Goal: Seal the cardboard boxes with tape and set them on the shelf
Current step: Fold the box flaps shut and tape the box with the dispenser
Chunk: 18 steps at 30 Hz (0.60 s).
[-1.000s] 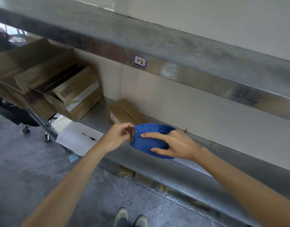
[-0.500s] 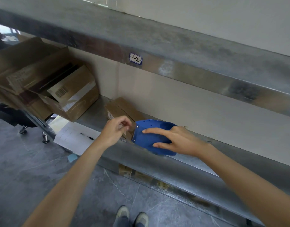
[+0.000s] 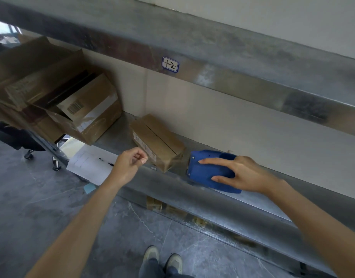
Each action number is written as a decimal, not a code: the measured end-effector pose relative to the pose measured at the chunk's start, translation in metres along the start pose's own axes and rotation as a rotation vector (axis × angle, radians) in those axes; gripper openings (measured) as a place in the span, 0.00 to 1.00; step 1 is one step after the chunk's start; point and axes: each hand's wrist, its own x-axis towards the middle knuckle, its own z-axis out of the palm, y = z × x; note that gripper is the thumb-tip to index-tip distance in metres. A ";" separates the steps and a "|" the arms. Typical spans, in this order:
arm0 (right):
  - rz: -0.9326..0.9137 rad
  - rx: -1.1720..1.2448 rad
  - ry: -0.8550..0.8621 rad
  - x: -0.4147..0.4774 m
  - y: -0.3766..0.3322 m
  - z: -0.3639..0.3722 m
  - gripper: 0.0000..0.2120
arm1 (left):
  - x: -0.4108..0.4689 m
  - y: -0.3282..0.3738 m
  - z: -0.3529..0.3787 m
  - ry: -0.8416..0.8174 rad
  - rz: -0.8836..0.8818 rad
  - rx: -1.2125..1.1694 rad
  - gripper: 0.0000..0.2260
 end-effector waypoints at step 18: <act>0.211 -0.038 -0.095 -0.010 0.033 0.010 0.25 | -0.009 -0.001 0.041 -0.023 0.062 -0.060 0.17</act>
